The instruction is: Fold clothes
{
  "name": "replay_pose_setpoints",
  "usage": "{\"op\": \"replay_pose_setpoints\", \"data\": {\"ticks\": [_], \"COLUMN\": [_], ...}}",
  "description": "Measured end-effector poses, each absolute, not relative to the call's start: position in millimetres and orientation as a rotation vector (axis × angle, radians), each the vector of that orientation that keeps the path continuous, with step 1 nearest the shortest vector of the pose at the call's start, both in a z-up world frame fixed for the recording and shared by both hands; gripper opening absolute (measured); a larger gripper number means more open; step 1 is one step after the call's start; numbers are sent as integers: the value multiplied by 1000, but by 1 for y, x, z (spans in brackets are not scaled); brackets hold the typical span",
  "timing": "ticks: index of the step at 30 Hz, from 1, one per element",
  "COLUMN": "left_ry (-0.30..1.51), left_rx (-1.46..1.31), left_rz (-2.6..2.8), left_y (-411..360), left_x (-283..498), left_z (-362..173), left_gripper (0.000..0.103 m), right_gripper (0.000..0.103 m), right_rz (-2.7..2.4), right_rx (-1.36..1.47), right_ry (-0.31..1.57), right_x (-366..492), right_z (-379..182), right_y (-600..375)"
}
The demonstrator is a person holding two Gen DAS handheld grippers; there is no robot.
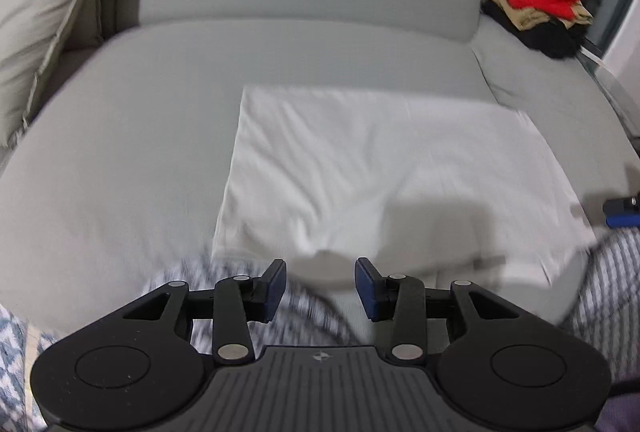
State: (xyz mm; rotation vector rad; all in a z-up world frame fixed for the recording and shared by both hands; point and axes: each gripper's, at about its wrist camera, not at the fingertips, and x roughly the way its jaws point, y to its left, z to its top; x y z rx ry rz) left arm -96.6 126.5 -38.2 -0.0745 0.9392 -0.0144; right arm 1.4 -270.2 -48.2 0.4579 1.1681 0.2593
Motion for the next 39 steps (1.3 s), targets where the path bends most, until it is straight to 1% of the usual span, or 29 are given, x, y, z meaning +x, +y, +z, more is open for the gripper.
{"op": "replay_pose_setpoints", "data": {"ticks": [4,8,10,11,13,15,17,20,22,25,27,28,30,31,33,39], "left_ry": [899,873,934,969,926,924,1002,984,951,862,804,783,747,736,718,725], "left_rx": [-5,107,206,246,300,293,172,100,17,-27,-24,-20,-5,6,21,40], "left_rz": [-77,-151,-173,-175,-194,-205,-208,-138,-104,-40,5,29,56,69,88,86], "left_y": [89,43,25,20,20,27,45,65,82,91,96,98,102,105,109,106], "left_x": [-62,-35,-36,-42,-71,-92,-100,-113,-114,-103,-92,-86,-71,-62,-43,21], "left_z": [-43,-65,-84,-93,-92,-88,-87,-80,-68,-53,-46,-44,-42,-42,-43,-59], "left_gripper": [38,37,37,37,34,35,37,37,37,37,37,36,34,27,18,18], "right_gripper": [31,31,31,28,27,27,28,28,29,29,22,13,13,13,14,14], "right_rz": [297,318,317,303,301,320,323,311,317,300,271,257,236,215,173,175], "right_rx": [402,284,184,132,76,36,65,166,263,364,392,403,428,452,500,632], "right_ry": [1136,1113,1099,1123,1126,1145,1175,1212,1154,1013,922,874,783,769,743,783], "right_x": [18,38,39,38,23,2,-12,-23,-25,-19,-12,-7,5,16,38,113], "right_z": [-57,-75,-84,-91,-94,-91,-89,-87,-79,-65,-57,-54,-54,-57,-65,-95], "right_y": [-234,-189,-176,-173,-176,-183,-196,-217,-231,-248,-255,-258,-264,-267,-274,-264]}}
